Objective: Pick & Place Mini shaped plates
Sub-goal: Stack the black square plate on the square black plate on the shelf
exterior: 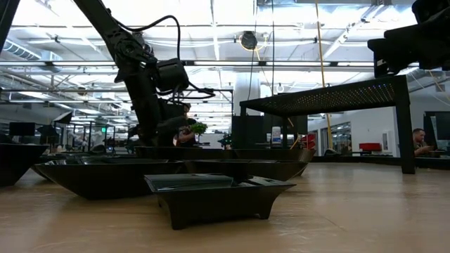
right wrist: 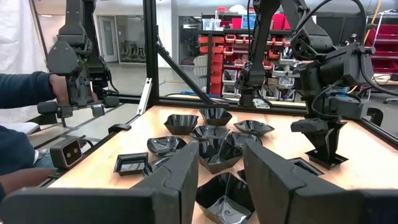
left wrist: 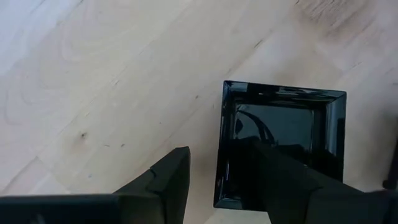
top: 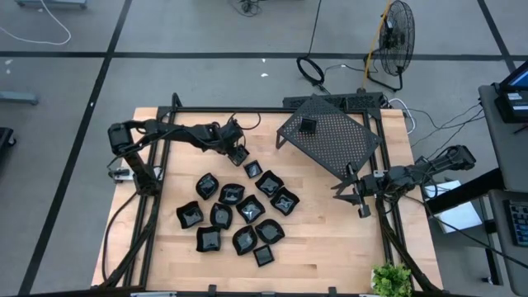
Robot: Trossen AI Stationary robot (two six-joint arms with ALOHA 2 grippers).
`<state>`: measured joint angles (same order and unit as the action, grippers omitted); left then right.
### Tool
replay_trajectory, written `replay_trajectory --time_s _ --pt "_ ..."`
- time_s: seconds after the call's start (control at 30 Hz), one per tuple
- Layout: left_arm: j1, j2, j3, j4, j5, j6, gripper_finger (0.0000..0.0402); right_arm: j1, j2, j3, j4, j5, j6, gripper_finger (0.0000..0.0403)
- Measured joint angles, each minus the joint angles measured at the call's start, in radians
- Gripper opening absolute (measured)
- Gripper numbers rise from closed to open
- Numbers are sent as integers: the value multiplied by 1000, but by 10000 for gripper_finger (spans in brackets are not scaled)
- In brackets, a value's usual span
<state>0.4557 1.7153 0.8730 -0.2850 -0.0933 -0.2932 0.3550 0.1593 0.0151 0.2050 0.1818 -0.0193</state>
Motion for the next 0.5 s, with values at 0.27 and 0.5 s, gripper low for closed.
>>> replay_trajectory --time_s 0.27,0.5 --pt "0 -1 0 1 0 3 122 0 0 0 0 0 0 114" --pt "0 -3 0 4 -1 -1 18 0 0 0 0 0 0 114"
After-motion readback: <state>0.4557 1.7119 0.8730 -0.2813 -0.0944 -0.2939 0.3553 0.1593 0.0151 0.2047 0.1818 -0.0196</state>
